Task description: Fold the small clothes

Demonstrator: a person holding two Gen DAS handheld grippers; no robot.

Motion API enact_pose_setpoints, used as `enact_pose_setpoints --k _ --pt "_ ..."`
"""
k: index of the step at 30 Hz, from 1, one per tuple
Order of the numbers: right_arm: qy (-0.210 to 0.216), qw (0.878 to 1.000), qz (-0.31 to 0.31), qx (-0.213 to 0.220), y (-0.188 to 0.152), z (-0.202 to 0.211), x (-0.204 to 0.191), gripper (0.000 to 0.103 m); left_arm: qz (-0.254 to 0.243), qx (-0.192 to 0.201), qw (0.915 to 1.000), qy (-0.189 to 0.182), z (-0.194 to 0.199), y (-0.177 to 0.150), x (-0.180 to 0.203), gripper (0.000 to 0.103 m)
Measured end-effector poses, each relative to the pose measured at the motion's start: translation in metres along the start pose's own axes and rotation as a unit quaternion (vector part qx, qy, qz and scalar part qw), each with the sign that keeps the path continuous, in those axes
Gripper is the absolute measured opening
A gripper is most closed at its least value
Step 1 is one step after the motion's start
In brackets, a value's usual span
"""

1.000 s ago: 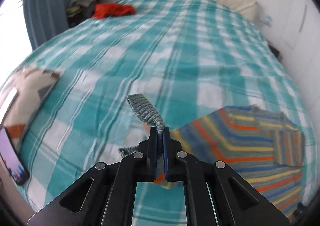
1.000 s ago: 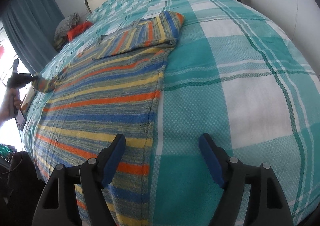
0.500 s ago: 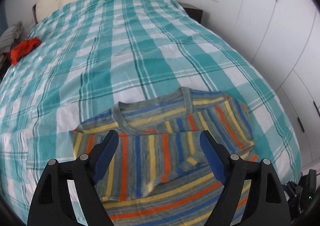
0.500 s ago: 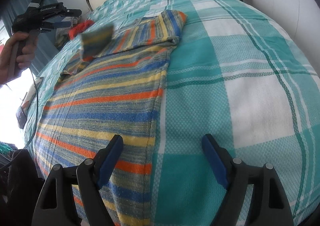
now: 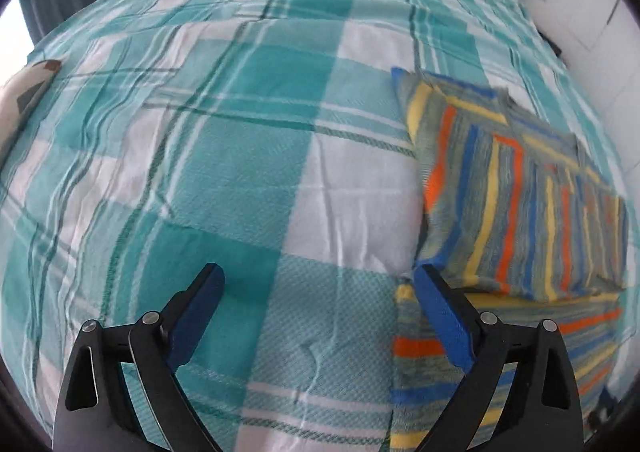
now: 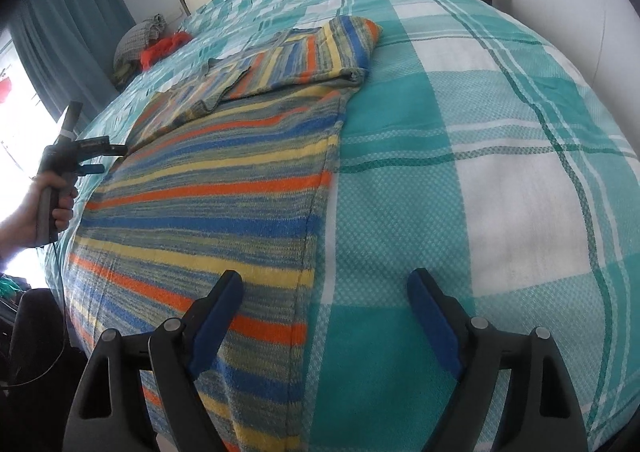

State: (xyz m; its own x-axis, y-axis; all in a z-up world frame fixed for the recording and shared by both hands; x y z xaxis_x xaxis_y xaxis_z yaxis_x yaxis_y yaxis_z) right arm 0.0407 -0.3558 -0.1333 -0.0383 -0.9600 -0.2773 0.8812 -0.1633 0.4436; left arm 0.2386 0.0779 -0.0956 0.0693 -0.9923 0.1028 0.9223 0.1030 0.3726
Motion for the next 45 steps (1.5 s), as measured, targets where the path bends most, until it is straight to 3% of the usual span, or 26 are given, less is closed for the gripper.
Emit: enact_pose_setpoints --k 5,9,11,12,14,16,18,20,21,22,24,25,27,30,32,33,34,38,43,44,45 --pt "-0.013 1.0 0.013 -0.001 -0.001 -0.004 -0.006 0.09 -0.039 0.028 0.9972 -0.058 0.024 0.019 0.02 0.092" --pt "-0.025 0.999 0.021 0.0 -0.003 -0.004 -0.009 0.091 -0.065 0.007 0.996 -0.061 0.001 0.038 0.054 0.077" --pt "-0.024 1.0 0.019 0.001 -0.003 -0.003 -0.009 0.091 -0.057 -0.025 0.9975 -0.034 -0.026 0.043 0.055 0.034" --pt "-0.024 1.0 0.019 0.002 -0.004 -0.003 -0.009 0.091 -0.049 -0.028 0.9983 -0.013 -0.034 0.042 0.054 0.005" --pt "-0.025 0.999 0.021 0.002 -0.004 -0.003 -0.008 0.091 -0.024 0.008 0.999 0.038 -0.03 0.042 0.047 0.0" --pt "-0.025 0.999 0.023 0.002 -0.005 -0.002 -0.009 0.091 -0.011 0.008 0.9994 0.032 -0.033 0.038 0.042 0.0" --pt "-0.024 0.999 0.024 0.001 -0.004 -0.003 -0.008 0.091 -0.033 -0.002 0.9992 0.023 -0.039 0.033 0.044 0.0" --pt "-0.023 0.999 0.026 -0.001 -0.003 -0.004 -0.008 0.092 -0.047 0.01 0.9985 0.027 -0.031 0.03 0.044 0.005" --pt "-0.022 0.999 0.027 -0.004 -0.002 -0.004 -0.009 0.091 -0.041 0.01 0.9988 0.024 -0.027 0.028 0.04 0.022" --pt "-0.018 0.999 0.025 -0.008 0.0 -0.002 -0.008 0.091 -0.036 0.015 0.9991 0.018 -0.021 0.026 0.036 0.048" --pt "-0.006 1.0 0.011 -0.015 0.006 0.007 -0.007 0.088 -0.039 0.044 0.9981 0.018 -0.005 0.018 0.026 0.077" --pt "0.004 1.0 0.006 -0.013 0.011 0.014 -0.008 0.082 -0.044 0.061 0.9969 0.024 0.003 0.015 0.018 0.086" --pt "0.033 0.999 0.008 -0.006 0.029 0.03 -0.016 0.076 -0.049 0.081 0.9947 0.041 0.011 0.007 -0.002 0.088" --pt "0.085 0.996 0.026 0.005 0.078 0.042 -0.047 0.073 -0.025 0.076 0.995 0.059 0.002 -0.005 -0.041 0.089" --pt "0.128 0.991 0.026 0.01 0.117 0.035 -0.068 0.072 0.0 0.06 0.9967 0.054 -0.017 -0.019 -0.063 0.092" --pt "0.152 0.988 0.017 0.008 0.138 0.024 -0.077 0.072 0.006 0.071 0.9965 0.044 -0.023 -0.028 -0.07 0.099" --pt "0.171 0.985 0.005 0.002 0.161 0.007 -0.084 0.069 0.009 0.097 0.9948 0.031 -0.022 -0.036 -0.073 0.099" --pt "0.171 0.982 -0.052 -0.058 0.221 -0.082 -0.092 0.054 -0.003 0.105 0.9936 0.043 -0.023 -0.037 -0.066 0.101" --pt "0.15 0.974 -0.133 -0.106 0.231 -0.15 -0.081 0.045 0.002 0.109 0.9937 0.025 -0.025 -0.035 -0.07 0.102" --pt "0.146 0.974 -0.142 -0.103 0.231 -0.154 -0.08 0.041 0.003 0.111 0.9936 0.022 -0.024 -0.038 -0.072 0.102" --pt "0.142 0.974 -0.147 -0.099 0.232 -0.154 -0.079 0.028 0.005 0.111 0.9936 0.018 -0.024 -0.038 -0.073 0.102"
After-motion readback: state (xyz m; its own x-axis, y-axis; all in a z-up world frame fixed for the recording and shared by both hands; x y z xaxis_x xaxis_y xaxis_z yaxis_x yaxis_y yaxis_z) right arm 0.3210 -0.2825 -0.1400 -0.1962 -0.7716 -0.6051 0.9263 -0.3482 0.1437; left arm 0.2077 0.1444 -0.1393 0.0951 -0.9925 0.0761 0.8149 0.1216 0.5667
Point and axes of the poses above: each gripper's, at about its wrist camera, not at the fingertips, and z roughly against the way its jaws point, x to its right, y to its top, the point moved 3 cm from there along -z, roughly the way its jaws point, and after that the axes turned 5 degrees about -x, right-handed, at the moved point
